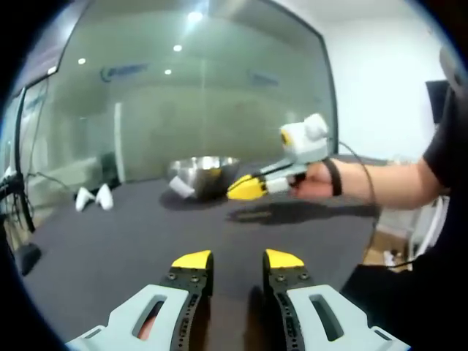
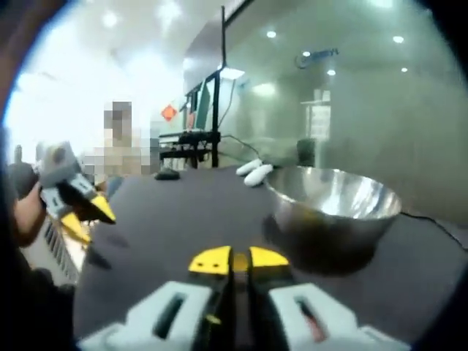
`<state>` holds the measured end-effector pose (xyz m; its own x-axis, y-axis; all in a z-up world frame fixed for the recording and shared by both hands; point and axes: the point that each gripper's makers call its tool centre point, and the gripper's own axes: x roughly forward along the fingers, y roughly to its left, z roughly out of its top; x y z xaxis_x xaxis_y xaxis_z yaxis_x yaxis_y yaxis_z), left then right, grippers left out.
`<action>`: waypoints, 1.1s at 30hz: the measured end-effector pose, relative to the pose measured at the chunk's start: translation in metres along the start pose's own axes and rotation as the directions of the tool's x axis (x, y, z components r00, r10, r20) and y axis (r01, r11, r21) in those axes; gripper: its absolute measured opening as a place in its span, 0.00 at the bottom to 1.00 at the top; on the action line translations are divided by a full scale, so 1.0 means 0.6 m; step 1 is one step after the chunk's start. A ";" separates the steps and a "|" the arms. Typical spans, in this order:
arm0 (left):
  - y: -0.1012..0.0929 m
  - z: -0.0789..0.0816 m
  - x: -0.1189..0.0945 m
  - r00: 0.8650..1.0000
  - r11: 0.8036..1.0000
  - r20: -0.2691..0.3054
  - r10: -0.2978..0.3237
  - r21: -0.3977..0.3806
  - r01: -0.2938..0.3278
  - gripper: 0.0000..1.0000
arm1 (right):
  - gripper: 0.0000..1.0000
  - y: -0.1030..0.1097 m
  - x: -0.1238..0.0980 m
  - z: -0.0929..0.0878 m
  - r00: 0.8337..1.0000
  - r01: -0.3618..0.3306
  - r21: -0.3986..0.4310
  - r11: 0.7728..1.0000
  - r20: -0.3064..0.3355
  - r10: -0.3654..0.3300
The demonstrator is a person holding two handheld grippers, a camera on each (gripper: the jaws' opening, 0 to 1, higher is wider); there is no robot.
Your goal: Pick up the QQ candy scattered on the table and place it into the stainless steel bowl on the table
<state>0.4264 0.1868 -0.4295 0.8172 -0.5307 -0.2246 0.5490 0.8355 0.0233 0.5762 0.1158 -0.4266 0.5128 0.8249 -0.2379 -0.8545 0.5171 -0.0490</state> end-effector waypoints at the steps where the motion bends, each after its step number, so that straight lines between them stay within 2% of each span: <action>1: 0.001 0.001 0.000 1.000 1.000 0.001 -0.001 0.002 0.001 0.29 | 0.09 -0.007 -0.004 0.004 1.000 0.004 -0.001 1.000 0.007 -0.004; 6: -0.005 0.004 0.003 1.000 1.000 0.001 -0.009 0.011 0.009 0.29 | 0.09 -0.014 -0.022 0.027 0.999 0.024 -0.016 1.000 0.032 -0.023; 11: -0.010 0.005 0.006 1.000 1.000 0.004 -0.016 0.013 0.016 0.29 | 0.09 -0.029 -0.029 0.054 0.996 0.072 -0.045 0.996 0.064 -0.069; 14: -0.011 0.005 0.008 1.000 1.000 0.008 -0.015 0.007 0.015 0.29 | 0.09 -0.038 -0.028 0.068 0.992 0.096 -0.079 0.992 0.083 -0.090; 18: -0.014 0.003 0.011 1.000 1.000 0.006 -0.021 0.007 0.021 0.29 | 0.09 -0.055 -0.019 0.081 0.989 0.122 -0.083 0.989 0.098 -0.113; 24: -0.012 0.003 0.011 1.000 1.000 0.002 -0.018 0.010 0.018 0.29 | 0.09 -0.101 0.004 0.098 0.971 0.204 -0.084 0.975 0.147 -0.190; 30: -0.011 0.002 0.012 1.000 1.000 0.001 -0.016 0.008 0.016 0.29 | 0.09 -0.153 0.023 0.119 0.950 0.275 -0.018 0.961 0.158 -0.269; 33: -0.011 0.000 0.013 1.000 1.000 -0.002 -0.016 0.007 0.016 0.29 | 0.09 -0.181 0.040 0.132 0.938 0.315 -0.029 0.949 0.159 -0.307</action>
<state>0.4289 0.1772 -0.4312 0.8079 -0.5438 -0.2272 0.5634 0.8257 0.0269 0.6875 0.0976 -0.3500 0.7566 0.6516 -0.0538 -0.6513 0.7439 -0.1496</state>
